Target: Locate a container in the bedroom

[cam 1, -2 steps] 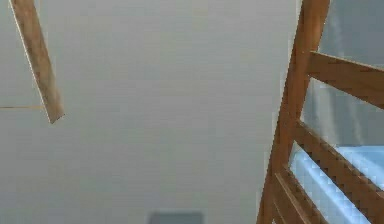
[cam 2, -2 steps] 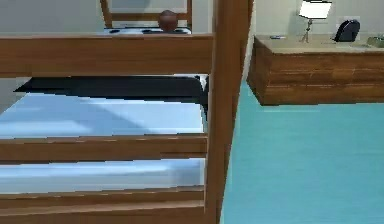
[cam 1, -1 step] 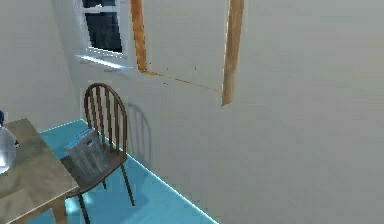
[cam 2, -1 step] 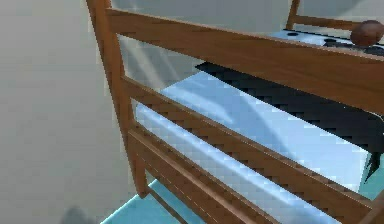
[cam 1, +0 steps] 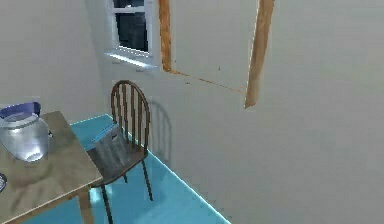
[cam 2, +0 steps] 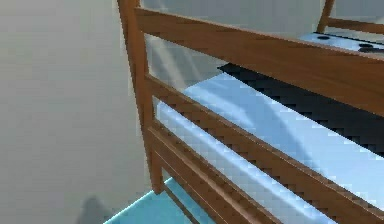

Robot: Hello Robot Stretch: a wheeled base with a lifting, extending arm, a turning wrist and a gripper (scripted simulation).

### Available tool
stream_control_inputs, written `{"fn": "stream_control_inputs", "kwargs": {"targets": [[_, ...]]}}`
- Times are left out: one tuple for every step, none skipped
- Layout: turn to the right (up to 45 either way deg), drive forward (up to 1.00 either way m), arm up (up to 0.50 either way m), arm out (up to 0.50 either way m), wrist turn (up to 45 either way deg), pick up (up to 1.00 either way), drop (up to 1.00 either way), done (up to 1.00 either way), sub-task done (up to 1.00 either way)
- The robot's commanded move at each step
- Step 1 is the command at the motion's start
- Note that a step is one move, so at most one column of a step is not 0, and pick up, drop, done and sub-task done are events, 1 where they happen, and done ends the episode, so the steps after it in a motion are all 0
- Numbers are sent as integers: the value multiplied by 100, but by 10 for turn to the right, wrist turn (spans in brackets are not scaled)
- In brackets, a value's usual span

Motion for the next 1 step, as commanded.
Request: {"fn": "stream_control_inputs", "kwargs": {"targets": [[0,55,0,0,0,0,0,0,0]]}}
